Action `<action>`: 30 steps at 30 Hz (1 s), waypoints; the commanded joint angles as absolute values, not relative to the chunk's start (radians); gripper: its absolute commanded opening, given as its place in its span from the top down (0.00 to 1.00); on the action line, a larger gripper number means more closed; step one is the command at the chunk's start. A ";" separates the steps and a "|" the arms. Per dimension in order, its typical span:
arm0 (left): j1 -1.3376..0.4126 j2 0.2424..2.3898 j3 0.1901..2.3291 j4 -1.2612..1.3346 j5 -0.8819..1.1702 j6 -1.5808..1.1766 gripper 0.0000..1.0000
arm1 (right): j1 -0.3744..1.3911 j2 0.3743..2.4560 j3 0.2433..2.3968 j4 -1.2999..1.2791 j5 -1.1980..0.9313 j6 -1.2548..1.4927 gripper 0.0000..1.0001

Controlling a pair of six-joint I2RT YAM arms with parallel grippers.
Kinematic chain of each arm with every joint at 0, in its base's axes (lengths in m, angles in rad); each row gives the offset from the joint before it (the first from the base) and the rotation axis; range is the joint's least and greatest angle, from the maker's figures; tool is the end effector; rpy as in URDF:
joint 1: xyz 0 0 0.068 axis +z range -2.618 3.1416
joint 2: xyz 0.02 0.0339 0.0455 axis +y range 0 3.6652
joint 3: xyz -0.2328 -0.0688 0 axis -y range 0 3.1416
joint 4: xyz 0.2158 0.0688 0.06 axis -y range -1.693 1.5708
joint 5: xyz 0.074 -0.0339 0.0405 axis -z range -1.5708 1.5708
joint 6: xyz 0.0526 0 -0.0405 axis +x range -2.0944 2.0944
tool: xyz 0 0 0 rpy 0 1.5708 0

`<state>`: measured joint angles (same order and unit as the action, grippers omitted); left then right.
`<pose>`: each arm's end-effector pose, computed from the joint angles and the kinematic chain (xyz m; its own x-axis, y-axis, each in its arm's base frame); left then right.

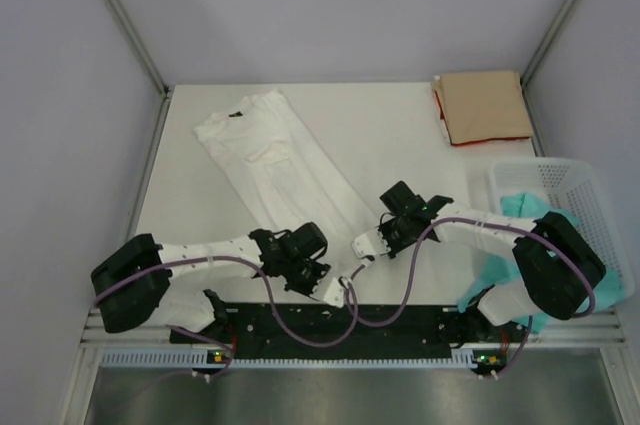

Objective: Fold and stack the t-shirts
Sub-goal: Grab the bottom of the folded rectangular tshirt with both arms, then fold the folded rectangular tshirt in 1/3 of the way

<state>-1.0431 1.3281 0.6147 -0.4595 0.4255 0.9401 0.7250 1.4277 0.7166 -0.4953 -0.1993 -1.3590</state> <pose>0.0889 -0.1956 0.1312 0.4268 0.7285 -0.5358 0.8865 -0.4543 0.0885 0.1684 0.1631 0.1312 0.5401 -0.8018 -0.2558 -0.8315 -0.4614 -0.3095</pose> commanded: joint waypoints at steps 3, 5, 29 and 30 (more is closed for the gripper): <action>-1.022 1.217 0.672 -0.511 0.307 0.819 1.00 | 0.764 1.350 0.775 -0.575 -0.253 -1.296 1.00; -0.988 1.166 0.686 -0.526 0.307 0.776 1.00 | 0.765 1.295 0.808 -0.577 -0.282 -1.244 1.00; -0.152 1.351 0.948 -0.512 0.328 0.385 1.00 | 0.623 2.065 1.842 -0.560 -0.420 -0.735 1.00; -0.135 1.359 0.950 -0.503 0.322 0.380 1.00 | 0.623 2.091 1.865 -0.554 -0.417 -0.714 1.00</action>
<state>-0.2062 1.3327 0.9184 -0.5472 0.3386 0.4473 0.6254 2.0308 1.7432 -0.5694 -0.3946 -0.8539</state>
